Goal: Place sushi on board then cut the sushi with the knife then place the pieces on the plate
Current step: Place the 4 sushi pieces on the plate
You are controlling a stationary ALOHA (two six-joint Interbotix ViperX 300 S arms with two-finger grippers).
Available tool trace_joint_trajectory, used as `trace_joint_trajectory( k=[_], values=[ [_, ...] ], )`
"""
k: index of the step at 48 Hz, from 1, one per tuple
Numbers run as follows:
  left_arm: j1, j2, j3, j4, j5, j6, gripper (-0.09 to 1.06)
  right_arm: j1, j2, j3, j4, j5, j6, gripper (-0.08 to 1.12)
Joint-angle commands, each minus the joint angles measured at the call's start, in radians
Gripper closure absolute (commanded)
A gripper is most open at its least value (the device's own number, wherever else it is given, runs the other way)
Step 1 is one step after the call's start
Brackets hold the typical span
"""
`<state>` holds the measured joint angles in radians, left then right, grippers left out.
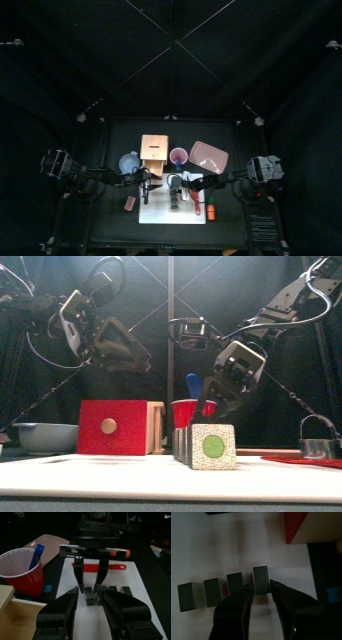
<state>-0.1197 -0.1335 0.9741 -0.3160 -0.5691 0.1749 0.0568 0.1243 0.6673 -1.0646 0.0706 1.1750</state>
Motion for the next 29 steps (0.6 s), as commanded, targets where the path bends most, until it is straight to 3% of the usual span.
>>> trace_joint_trajectory(
  k=[1,10,29],
  values=[
    [0.003,-0.003,-0.009,-0.009,-0.011,0.002,0.21,-0.003,-0.028,-0.012,0.002,-0.002,0.000,0.40],
    [0.005,-0.005,-0.008,-0.025,-0.011,0.002,0.21,-0.002,-0.092,0.017,0.035,0.052,0.000,0.42],
    [0.006,-0.003,-0.008,-0.025,-0.011,0.005,0.21,-0.023,-0.413,0.239,0.137,0.373,-0.002,0.42]
  ],
)
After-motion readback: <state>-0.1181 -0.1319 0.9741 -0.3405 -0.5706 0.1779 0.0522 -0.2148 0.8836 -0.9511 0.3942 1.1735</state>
